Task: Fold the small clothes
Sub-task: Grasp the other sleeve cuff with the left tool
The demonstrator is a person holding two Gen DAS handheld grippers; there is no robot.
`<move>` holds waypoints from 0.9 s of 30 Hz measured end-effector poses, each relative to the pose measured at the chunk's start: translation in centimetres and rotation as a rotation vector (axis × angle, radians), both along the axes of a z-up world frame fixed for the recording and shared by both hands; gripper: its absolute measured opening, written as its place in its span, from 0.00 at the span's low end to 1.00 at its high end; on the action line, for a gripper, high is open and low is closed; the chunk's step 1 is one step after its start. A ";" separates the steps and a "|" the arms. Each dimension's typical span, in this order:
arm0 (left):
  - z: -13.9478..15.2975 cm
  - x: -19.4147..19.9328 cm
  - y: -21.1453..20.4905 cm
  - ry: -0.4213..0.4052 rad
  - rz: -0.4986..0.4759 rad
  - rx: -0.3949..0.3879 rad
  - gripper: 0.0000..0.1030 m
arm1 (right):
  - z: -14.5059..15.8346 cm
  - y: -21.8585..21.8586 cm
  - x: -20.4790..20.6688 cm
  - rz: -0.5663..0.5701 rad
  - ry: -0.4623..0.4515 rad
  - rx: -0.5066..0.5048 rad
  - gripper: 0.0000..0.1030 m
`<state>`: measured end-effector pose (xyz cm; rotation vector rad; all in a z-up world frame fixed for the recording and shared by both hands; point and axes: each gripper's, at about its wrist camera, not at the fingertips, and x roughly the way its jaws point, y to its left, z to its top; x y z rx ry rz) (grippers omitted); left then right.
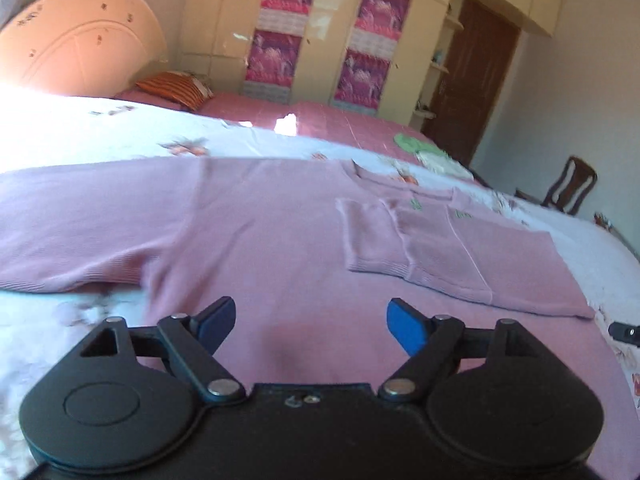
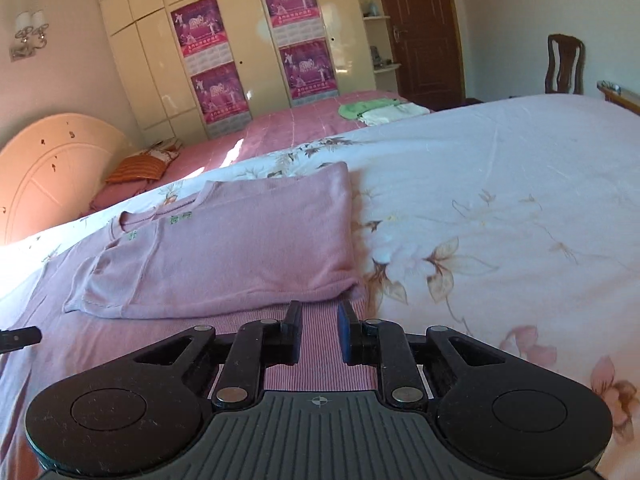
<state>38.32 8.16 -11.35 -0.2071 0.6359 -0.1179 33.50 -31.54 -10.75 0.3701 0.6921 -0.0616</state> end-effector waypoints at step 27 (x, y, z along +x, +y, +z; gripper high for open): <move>-3.7 -4.7 33.8 -0.127 0.708 -0.635 0.59 | 1.5 11.7 5.7 -0.082 0.042 0.197 0.18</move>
